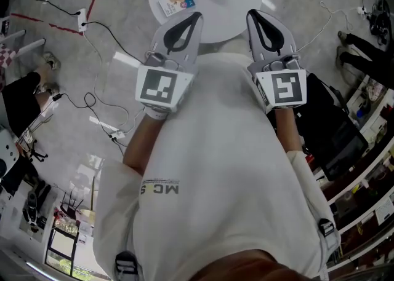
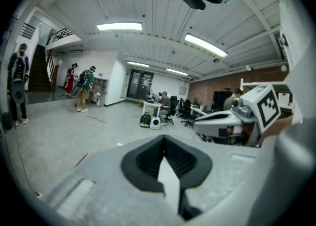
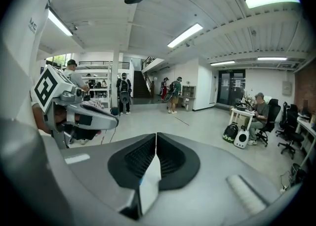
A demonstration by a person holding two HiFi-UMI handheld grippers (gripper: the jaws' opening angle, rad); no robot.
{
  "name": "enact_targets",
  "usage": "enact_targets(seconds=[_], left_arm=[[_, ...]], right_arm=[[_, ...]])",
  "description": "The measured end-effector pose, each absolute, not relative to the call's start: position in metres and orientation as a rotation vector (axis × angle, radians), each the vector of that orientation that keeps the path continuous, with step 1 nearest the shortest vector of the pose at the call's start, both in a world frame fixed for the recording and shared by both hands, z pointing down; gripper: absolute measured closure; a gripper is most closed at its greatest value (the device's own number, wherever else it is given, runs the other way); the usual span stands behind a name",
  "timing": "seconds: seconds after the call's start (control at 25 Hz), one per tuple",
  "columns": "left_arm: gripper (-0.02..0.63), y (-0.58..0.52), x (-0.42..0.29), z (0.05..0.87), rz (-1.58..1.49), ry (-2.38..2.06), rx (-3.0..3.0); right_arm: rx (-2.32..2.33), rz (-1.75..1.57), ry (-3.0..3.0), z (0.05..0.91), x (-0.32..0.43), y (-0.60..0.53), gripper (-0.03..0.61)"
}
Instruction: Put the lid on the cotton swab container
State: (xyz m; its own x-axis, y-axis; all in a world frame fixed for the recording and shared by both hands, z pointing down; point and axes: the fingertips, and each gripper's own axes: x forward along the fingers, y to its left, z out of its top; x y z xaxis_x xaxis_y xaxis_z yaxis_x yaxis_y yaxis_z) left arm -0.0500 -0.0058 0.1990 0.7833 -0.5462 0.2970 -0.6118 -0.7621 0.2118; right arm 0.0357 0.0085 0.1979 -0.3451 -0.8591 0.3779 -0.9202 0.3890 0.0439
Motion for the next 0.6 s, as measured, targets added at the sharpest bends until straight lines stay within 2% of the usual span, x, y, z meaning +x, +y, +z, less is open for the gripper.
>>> enact_targets(seconds=[0.6], left_arm=[[0.615, -0.0074, -0.0489, 0.2029, 0.322, -0.876, 2.690]], right_arm=[[1.572, 0.211, -2.297, 0.1939, 0.0399, 0.0090, 0.581]])
